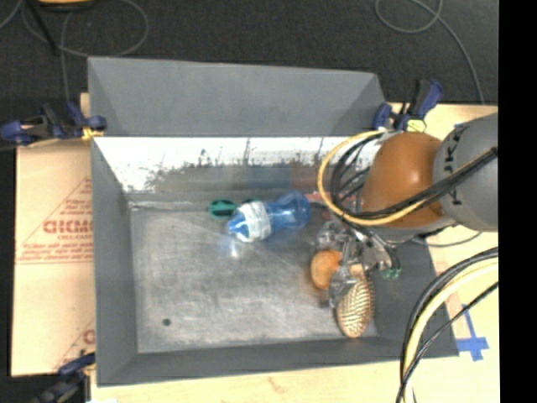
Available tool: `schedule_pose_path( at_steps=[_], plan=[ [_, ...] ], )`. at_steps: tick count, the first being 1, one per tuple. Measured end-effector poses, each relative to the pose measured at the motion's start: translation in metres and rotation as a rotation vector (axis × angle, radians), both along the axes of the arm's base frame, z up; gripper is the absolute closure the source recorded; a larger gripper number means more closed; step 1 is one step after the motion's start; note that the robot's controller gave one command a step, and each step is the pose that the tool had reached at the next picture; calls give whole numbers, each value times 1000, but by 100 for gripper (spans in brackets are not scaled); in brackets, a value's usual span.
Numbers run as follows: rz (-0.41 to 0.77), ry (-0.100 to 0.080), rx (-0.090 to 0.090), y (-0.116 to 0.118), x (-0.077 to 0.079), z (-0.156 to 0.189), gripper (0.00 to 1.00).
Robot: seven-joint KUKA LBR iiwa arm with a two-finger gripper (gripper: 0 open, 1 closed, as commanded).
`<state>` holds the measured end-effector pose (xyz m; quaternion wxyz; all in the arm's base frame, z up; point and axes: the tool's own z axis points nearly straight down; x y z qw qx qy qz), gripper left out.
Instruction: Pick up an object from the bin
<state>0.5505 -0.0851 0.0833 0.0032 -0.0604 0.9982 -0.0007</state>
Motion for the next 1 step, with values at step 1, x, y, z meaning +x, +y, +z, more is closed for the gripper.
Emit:
schedule_pose_path(
  at_steps=[1],
  plan=[
    [-10, -3, -2, -20, 0, 135, 100]
  ],
)
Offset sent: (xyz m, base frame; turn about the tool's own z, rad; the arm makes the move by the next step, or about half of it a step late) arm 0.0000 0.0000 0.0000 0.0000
